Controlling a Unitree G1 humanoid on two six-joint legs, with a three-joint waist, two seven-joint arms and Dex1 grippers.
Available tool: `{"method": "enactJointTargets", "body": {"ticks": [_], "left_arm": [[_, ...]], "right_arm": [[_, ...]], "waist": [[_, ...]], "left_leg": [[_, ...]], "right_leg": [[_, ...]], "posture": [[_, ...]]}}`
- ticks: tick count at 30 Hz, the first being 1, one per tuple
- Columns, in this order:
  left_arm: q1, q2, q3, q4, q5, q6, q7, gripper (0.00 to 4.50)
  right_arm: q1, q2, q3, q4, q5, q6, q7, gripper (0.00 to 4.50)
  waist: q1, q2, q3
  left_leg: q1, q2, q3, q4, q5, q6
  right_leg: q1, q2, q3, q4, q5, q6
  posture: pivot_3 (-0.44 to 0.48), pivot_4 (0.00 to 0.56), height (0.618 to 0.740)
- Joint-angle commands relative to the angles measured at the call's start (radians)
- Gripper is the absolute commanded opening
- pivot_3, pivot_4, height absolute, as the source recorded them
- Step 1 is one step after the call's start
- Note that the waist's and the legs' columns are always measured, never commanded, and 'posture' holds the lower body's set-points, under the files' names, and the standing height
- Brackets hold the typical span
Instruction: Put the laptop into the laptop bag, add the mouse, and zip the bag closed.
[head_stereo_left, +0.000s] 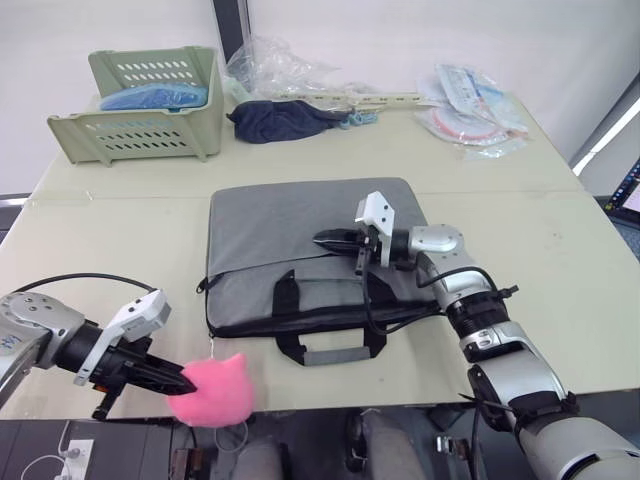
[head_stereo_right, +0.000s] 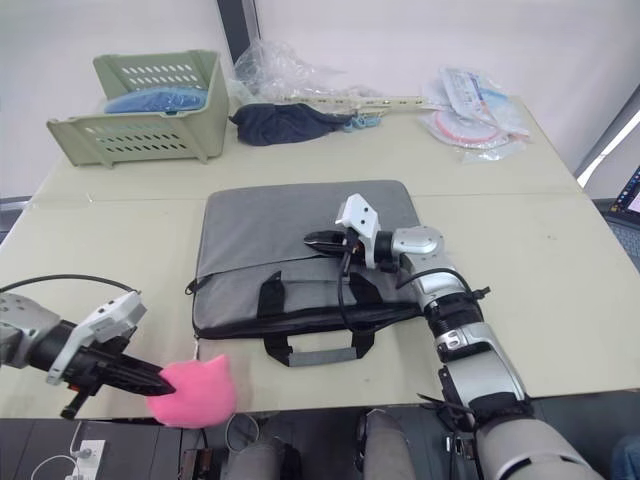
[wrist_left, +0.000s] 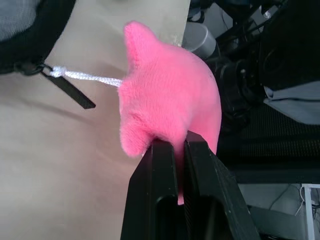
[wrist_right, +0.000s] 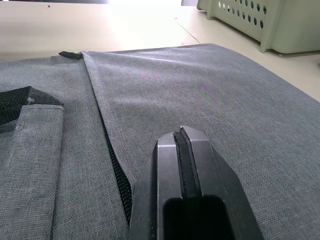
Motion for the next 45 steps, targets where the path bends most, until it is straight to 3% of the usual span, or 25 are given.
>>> {"method": "enactJointTargets", "body": {"ticks": [1, 7, 21, 30, 38, 45], "left_arm": [[-0.003, -0.064, 0.019, -0.054, -0.034, 0.037, 0.072, 0.05], [-0.004, -0.183, 0.025, -0.103, -0.047, 0.085, 0.192, 0.05], [0.03, -0.323, 0.047, -0.253, -0.134, 0.184, 0.378, 0.05], [-0.008, -0.478, -0.028, -0.288, -0.144, 0.21, 0.501, 0.05], [-0.102, -0.604, -0.143, -0.294, -0.164, 0.202, 0.515, 0.05], [-0.192, -0.69, -0.255, -0.249, -0.098, 0.168, 0.537, 0.05]], "right_arm": [[0.043, -0.006, 0.036, 0.083, -0.066, 0.029, -0.012, 0.0], [0.048, -0.003, 0.041, 0.09, -0.074, 0.023, -0.016, 0.0], [0.096, 0.014, 0.118, 0.129, -0.162, 0.025, -0.076, 0.0], [0.097, 0.02, 0.118, 0.124, -0.166, 0.03, -0.078, 0.0], [0.089, 0.022, 0.119, 0.135, -0.17, 0.028, -0.079, 0.0], [0.075, 0.026, 0.118, 0.157, -0.173, 0.022, -0.083, 0.0]], "waist": [[0.0, 0.0, 0.0], [-0.001, -0.001, -0.001], [-0.001, 0.005, -0.01], [-0.002, 0.007, -0.016], [-0.001, 0.007, -0.02], [-0.001, 0.008, -0.021]], "left_leg": [[0.0, 0.0, 0.0, 0.0, 0.0, 0.0], [0.001, 0.001, -0.001, 0.0, 0.0, -0.001], [0.006, 0.003, -0.003, 0.0, -0.003, -0.005], [0.006, 0.004, -0.003, -0.001, -0.003, -0.006], [0.006, 0.004, -0.003, -0.001, -0.003, -0.006], [0.006, 0.004, -0.002, -0.002, -0.003, -0.006]], "right_leg": [[0.0, 0.0, 0.0, 0.0, 0.0, 0.0], [0.001, -0.001, 0.0, 0.0, 0.0, 0.0], [0.005, -0.002, 0.0, -0.003, 0.0, -0.001], [0.005, -0.001, 0.0, -0.003, -0.001, -0.002], [0.005, -0.001, 0.0, -0.005, -0.001, -0.002], [0.006, -0.001, 0.0, -0.005, -0.001, -0.002]], "posture": [[0.0, 0.15, 0.74], [0.0, 0.15, 0.74], [0.0, 0.15, 0.74], [0.0, 0.15, 0.74], [0.0, 0.15, 0.74], [0.0, 0.15, 0.74]]}}
